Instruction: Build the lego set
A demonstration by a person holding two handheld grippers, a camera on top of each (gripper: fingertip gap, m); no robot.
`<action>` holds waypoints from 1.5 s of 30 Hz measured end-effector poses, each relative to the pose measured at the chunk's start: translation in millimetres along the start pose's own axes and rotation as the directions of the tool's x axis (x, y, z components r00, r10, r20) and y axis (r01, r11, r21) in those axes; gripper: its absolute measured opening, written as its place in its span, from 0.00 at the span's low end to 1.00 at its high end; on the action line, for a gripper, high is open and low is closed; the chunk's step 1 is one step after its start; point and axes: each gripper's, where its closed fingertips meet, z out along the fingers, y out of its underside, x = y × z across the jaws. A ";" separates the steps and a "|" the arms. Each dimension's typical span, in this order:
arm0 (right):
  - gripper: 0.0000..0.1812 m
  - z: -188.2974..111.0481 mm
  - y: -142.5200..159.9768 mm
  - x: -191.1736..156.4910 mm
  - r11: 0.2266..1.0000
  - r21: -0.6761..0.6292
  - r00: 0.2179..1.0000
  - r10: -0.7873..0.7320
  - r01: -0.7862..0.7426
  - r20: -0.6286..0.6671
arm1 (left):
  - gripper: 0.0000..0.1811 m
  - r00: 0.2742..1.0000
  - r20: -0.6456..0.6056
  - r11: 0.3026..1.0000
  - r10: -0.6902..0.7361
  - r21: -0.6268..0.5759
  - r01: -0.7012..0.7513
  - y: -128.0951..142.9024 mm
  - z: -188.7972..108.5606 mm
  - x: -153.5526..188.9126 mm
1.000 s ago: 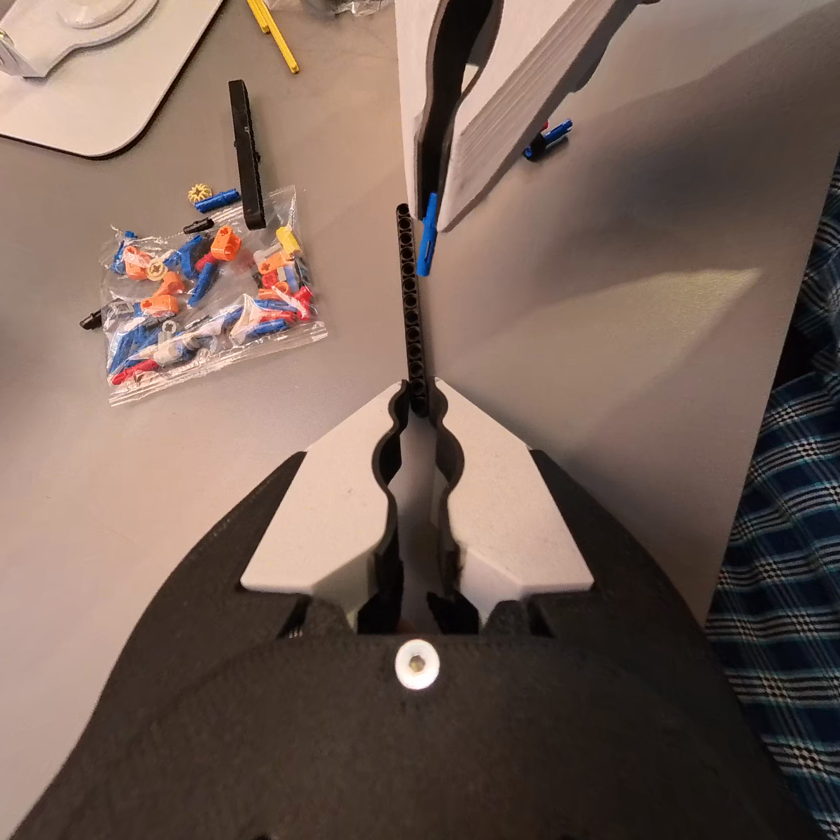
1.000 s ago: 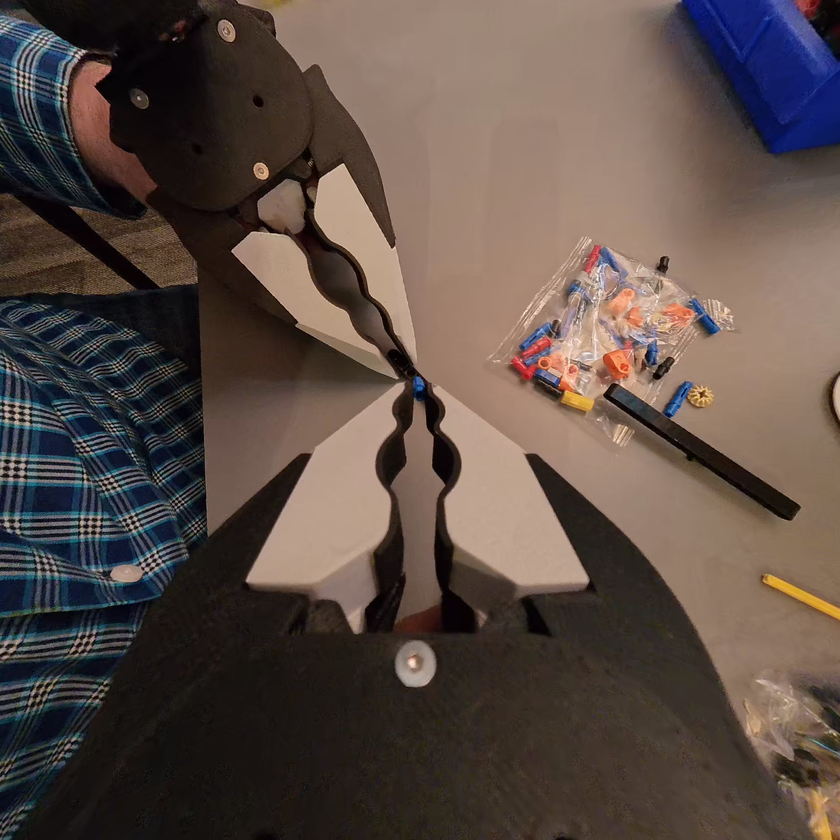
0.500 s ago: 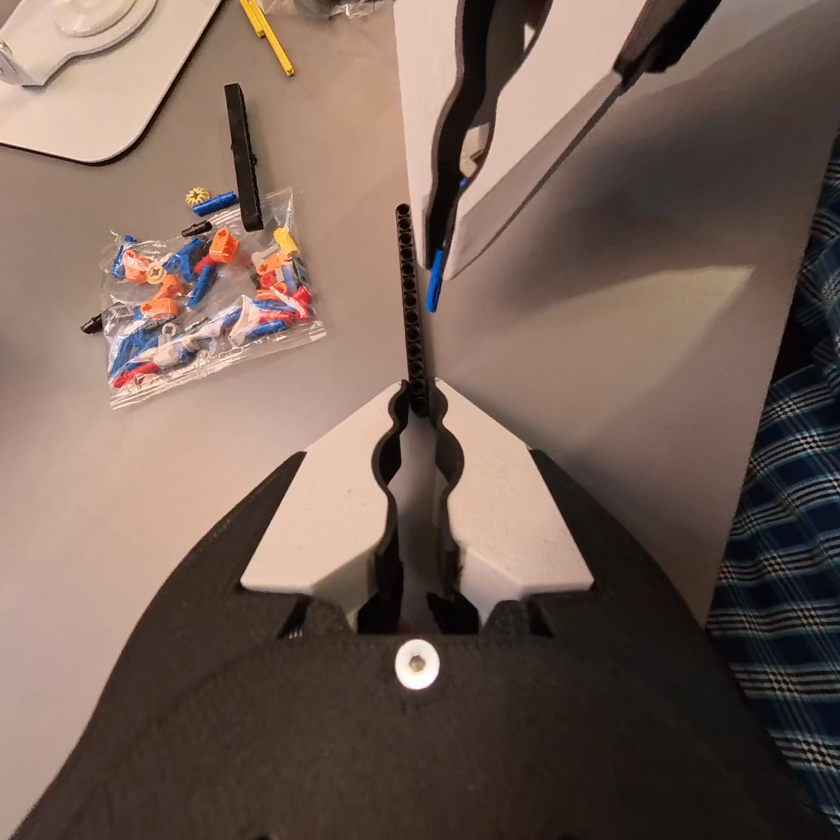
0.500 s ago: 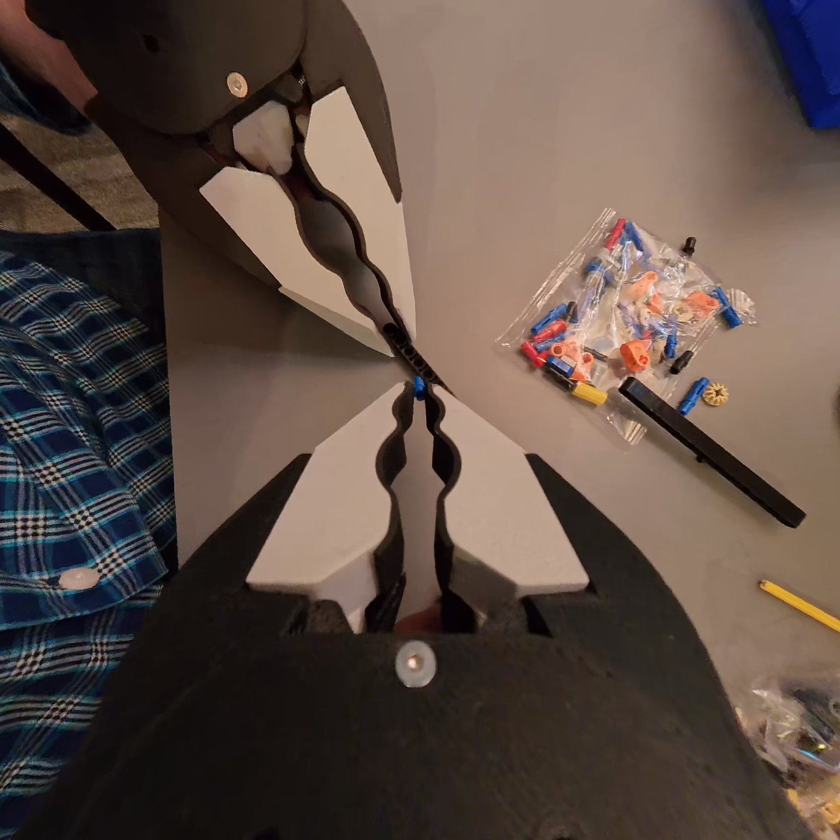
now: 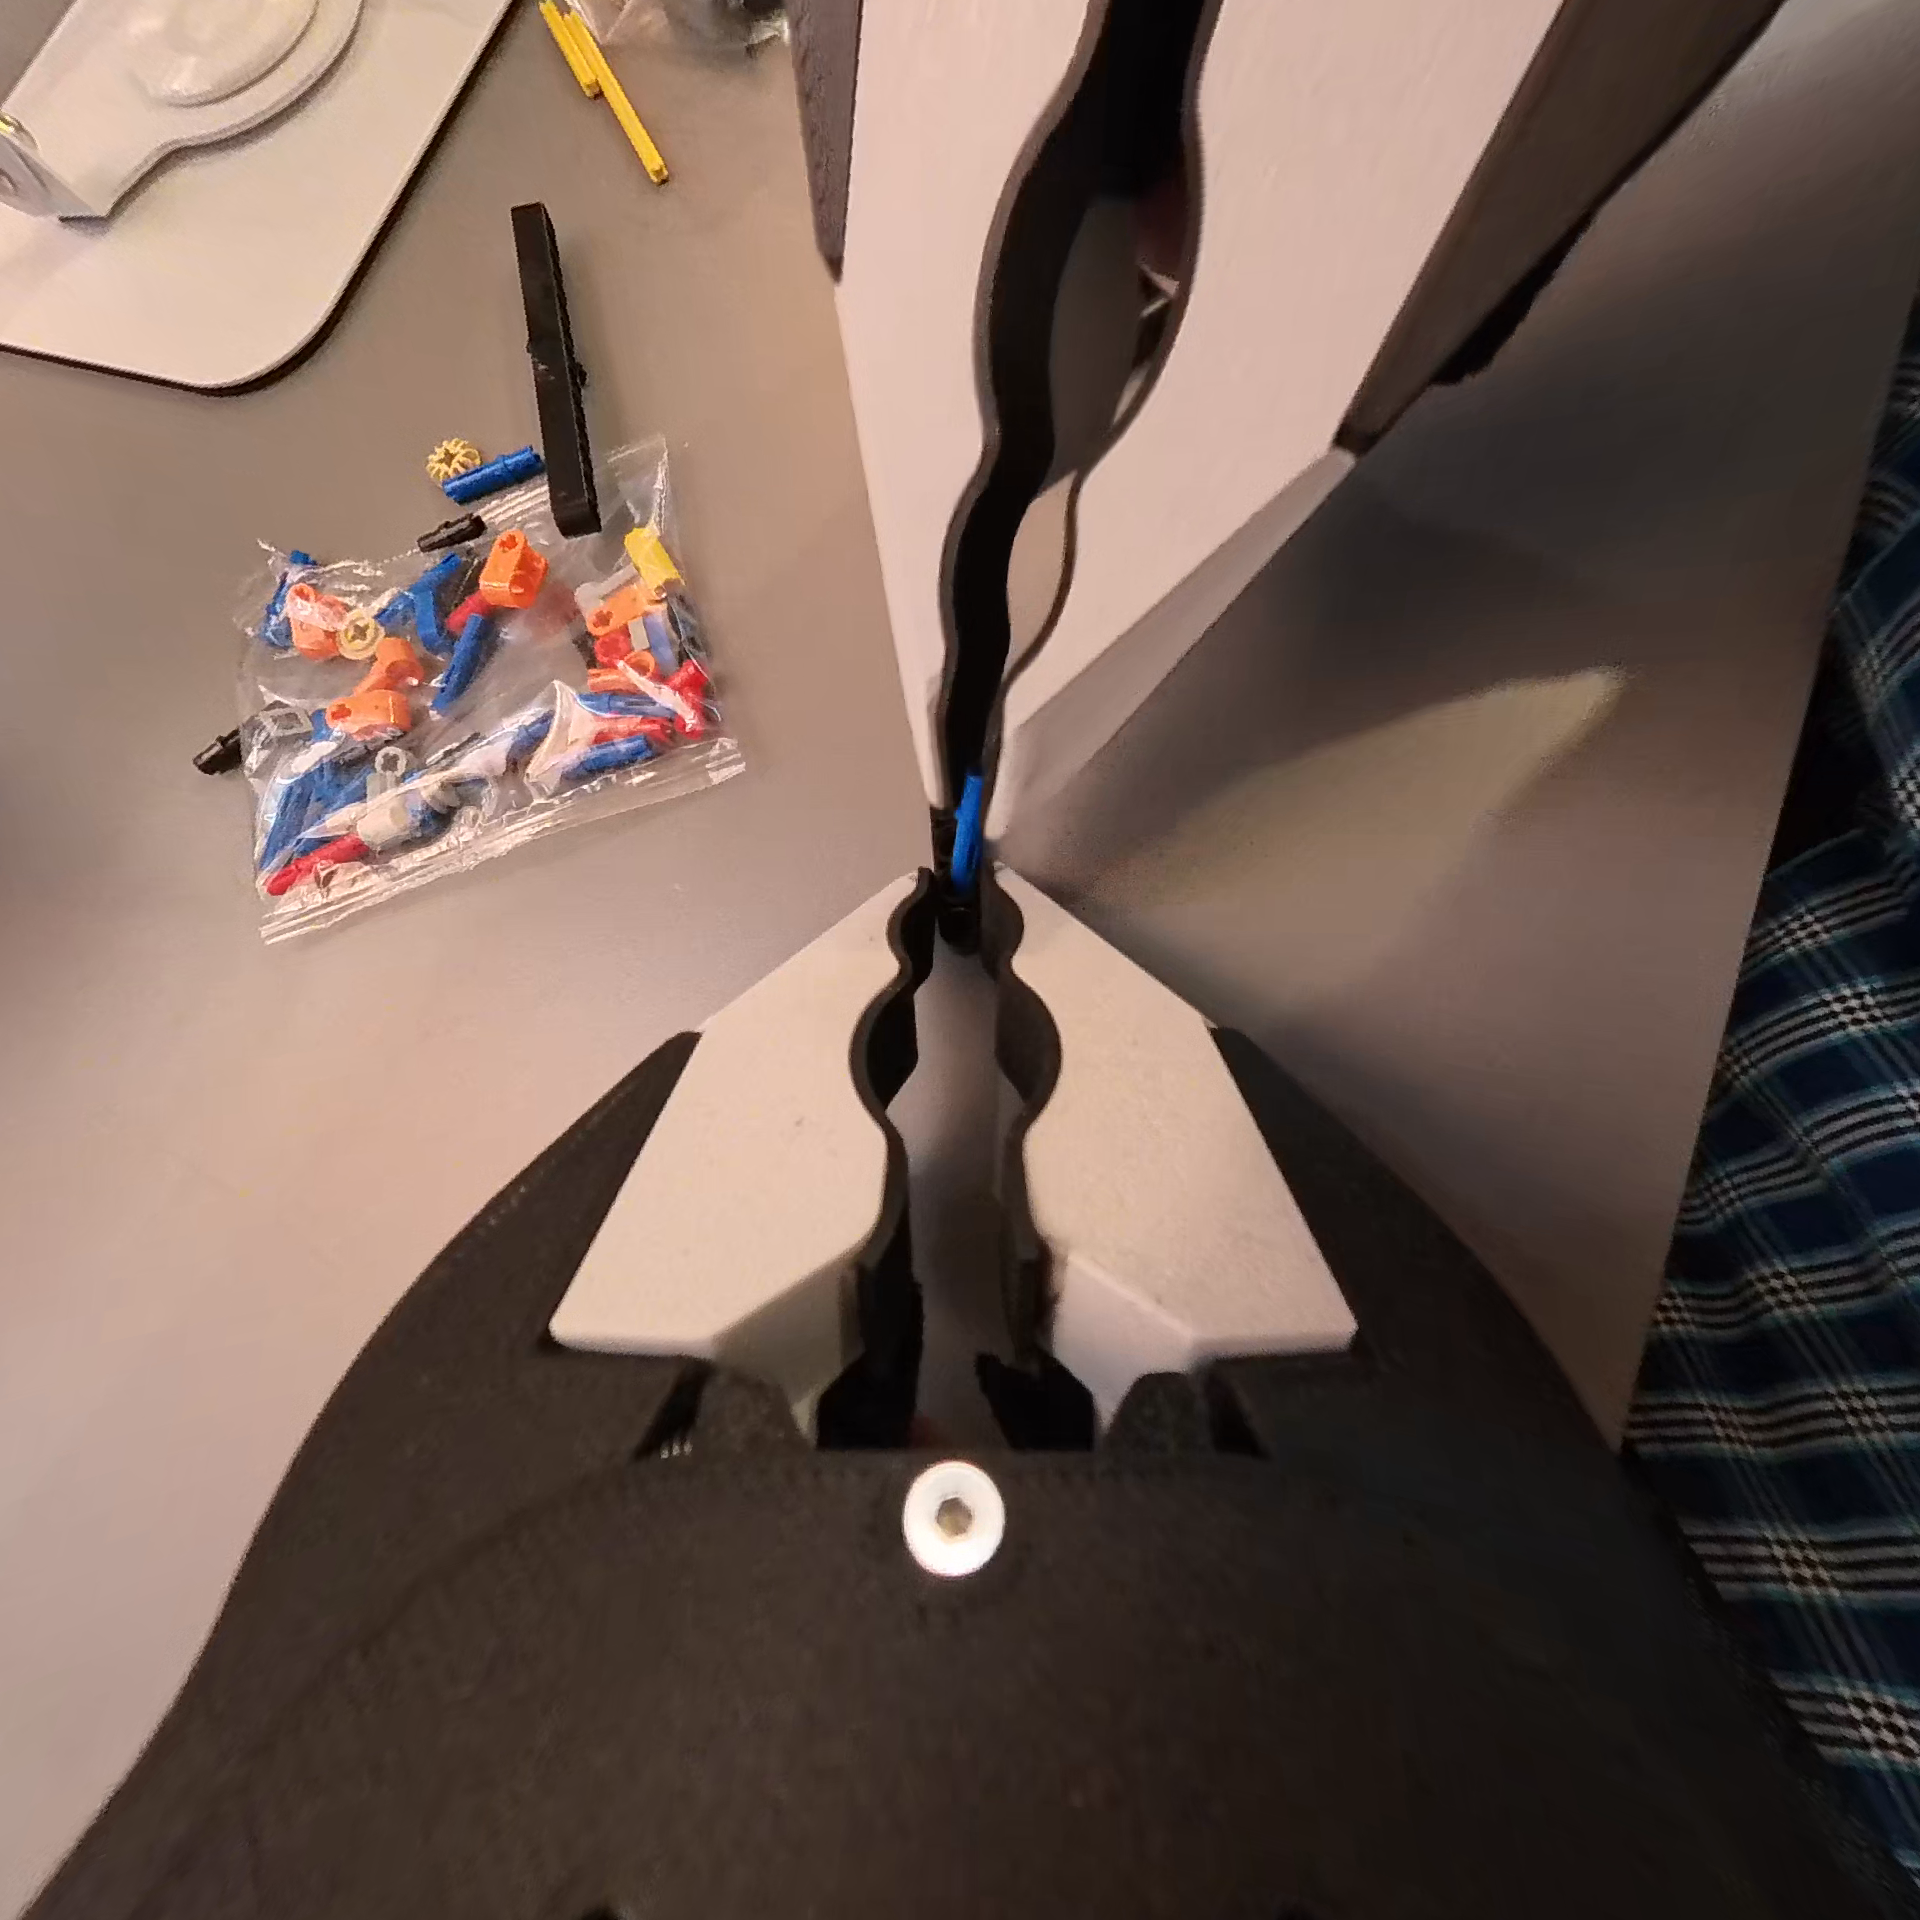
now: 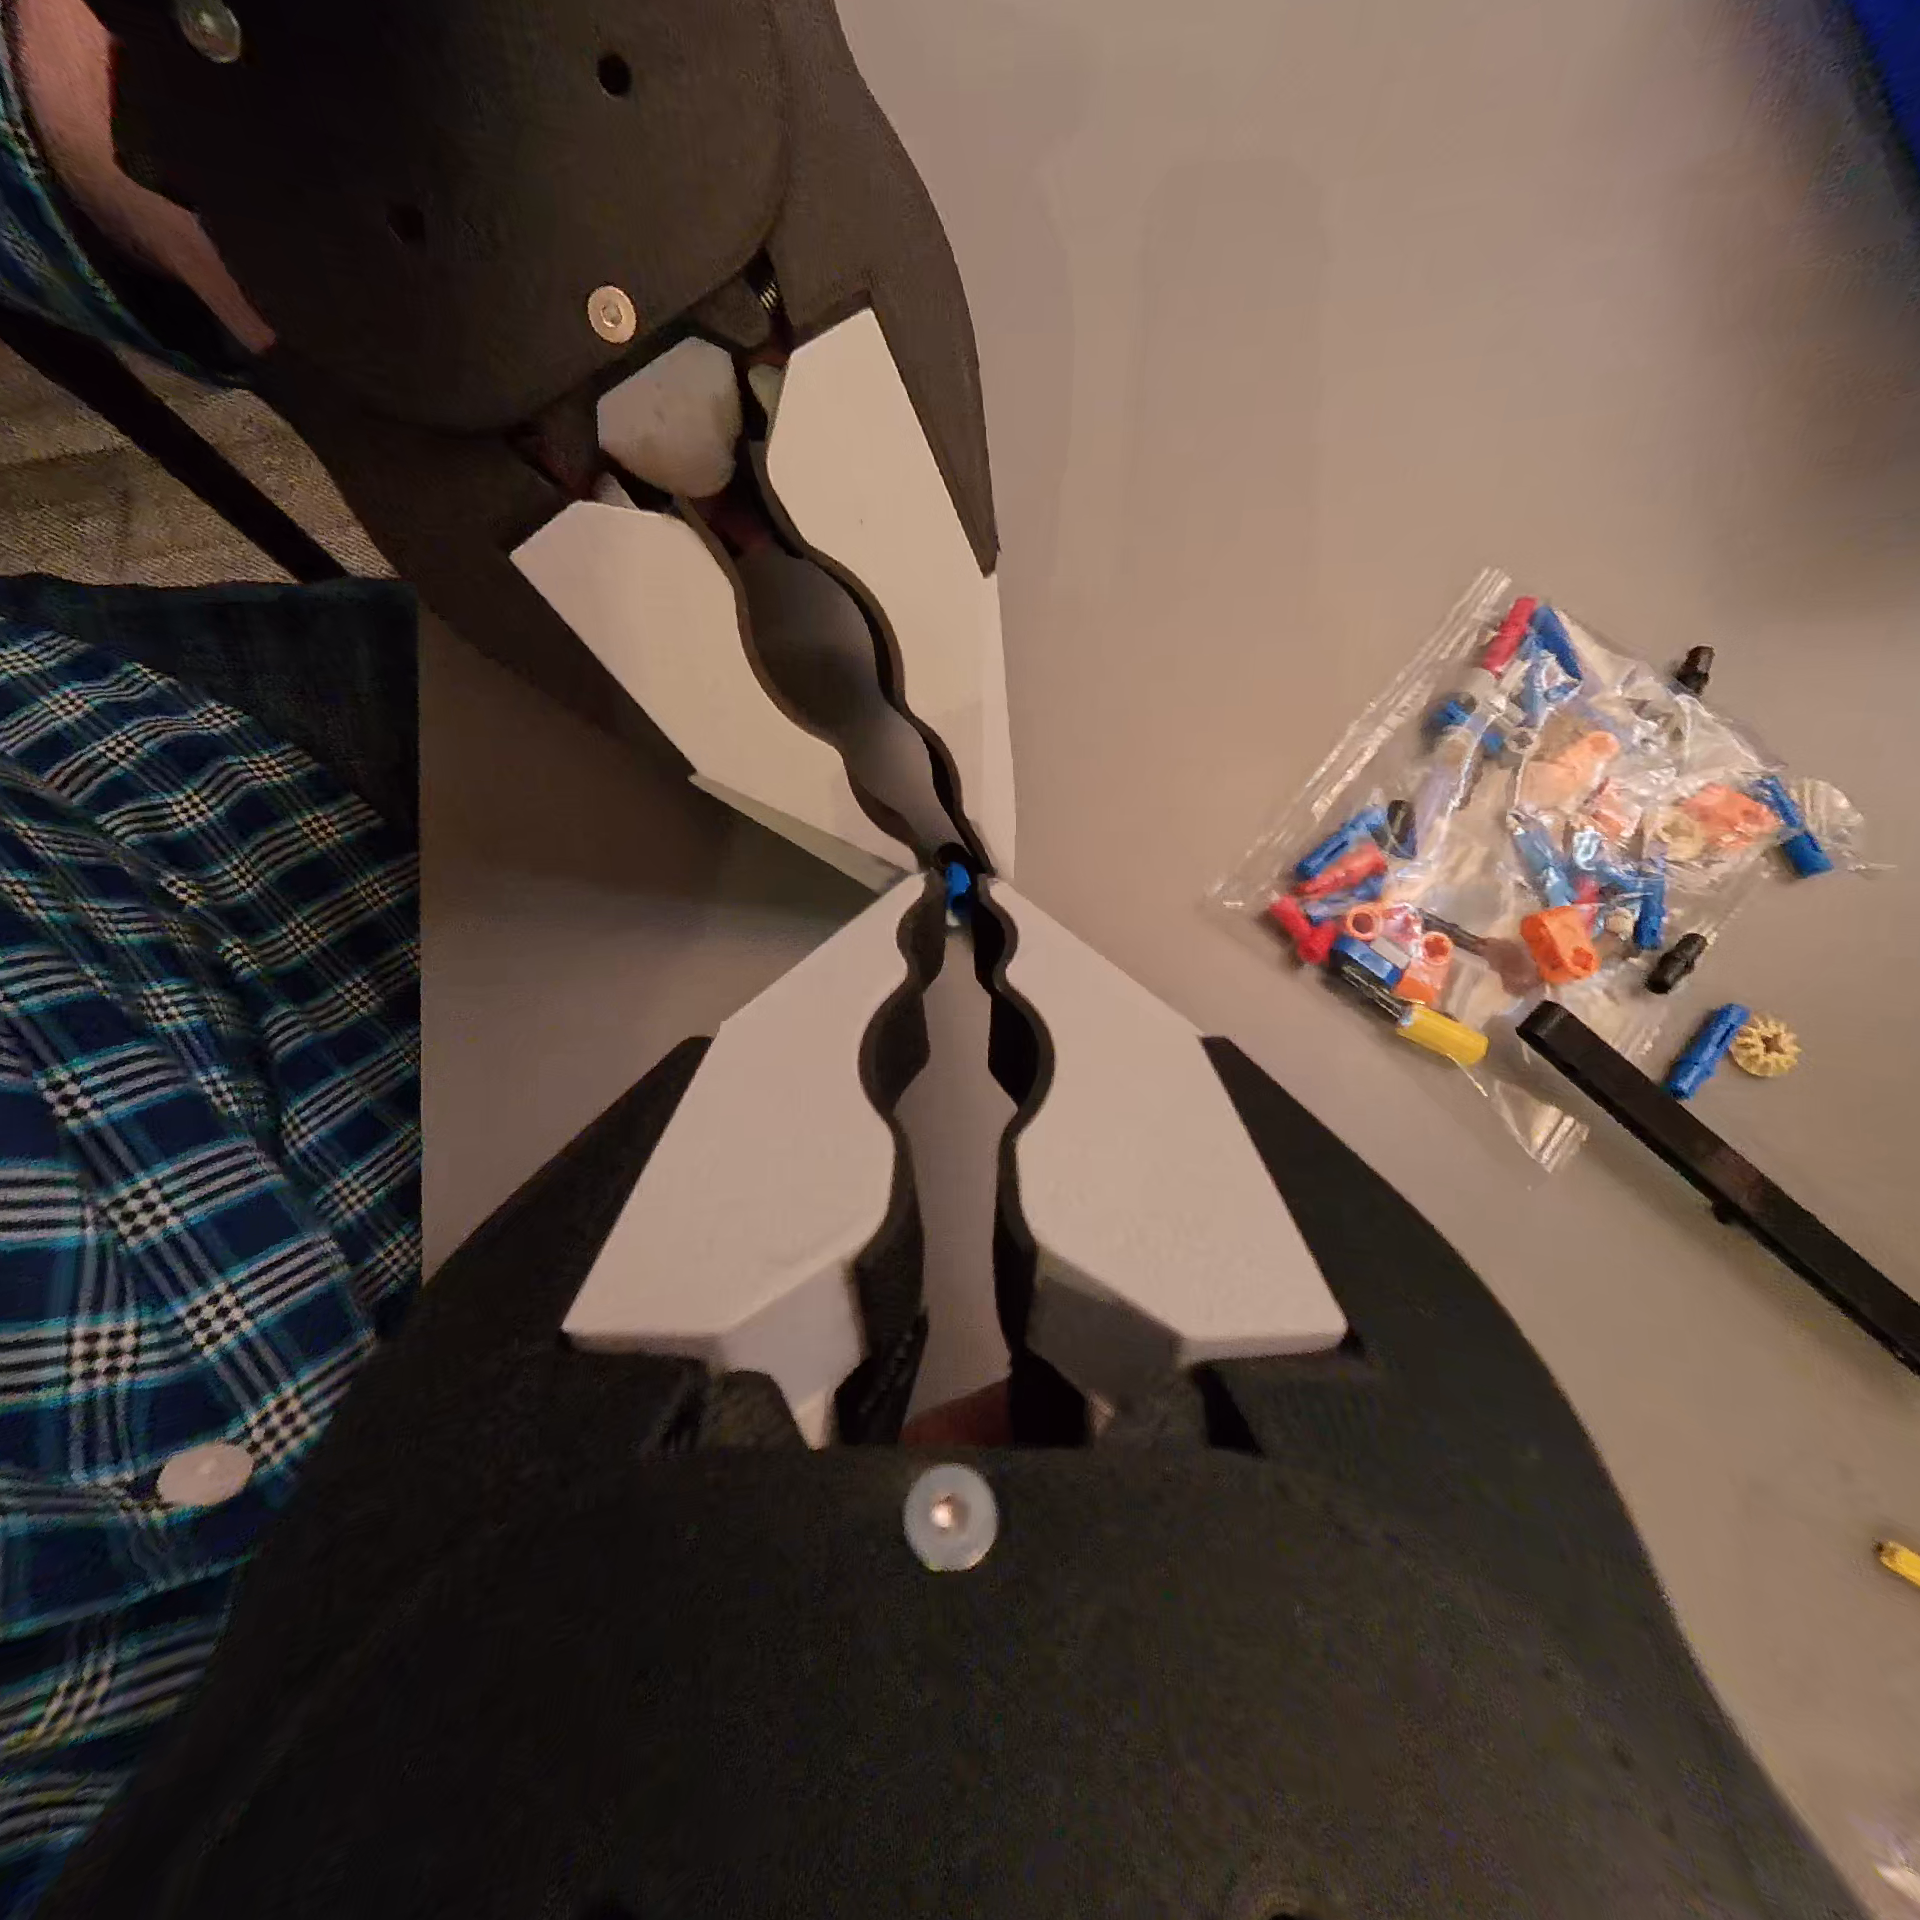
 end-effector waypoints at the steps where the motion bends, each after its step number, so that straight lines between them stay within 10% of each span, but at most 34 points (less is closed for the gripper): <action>1: 0.01 1.9 0.5 0.1 1.000 -0.006 1.000 0.000 0.000 -0.001 | 0.03 1.000 0.000 1.000 0.000 0.000 0.000 0.0 0.0 -0.1; 45: 0.01 -9.5 19.1 16.6 0.988 -0.149 0.999 -0.045 0.041 -0.023 | 0.03 1.000 0.003 1.000 0.004 -0.001 -0.004 -2.1 0.9 -2.8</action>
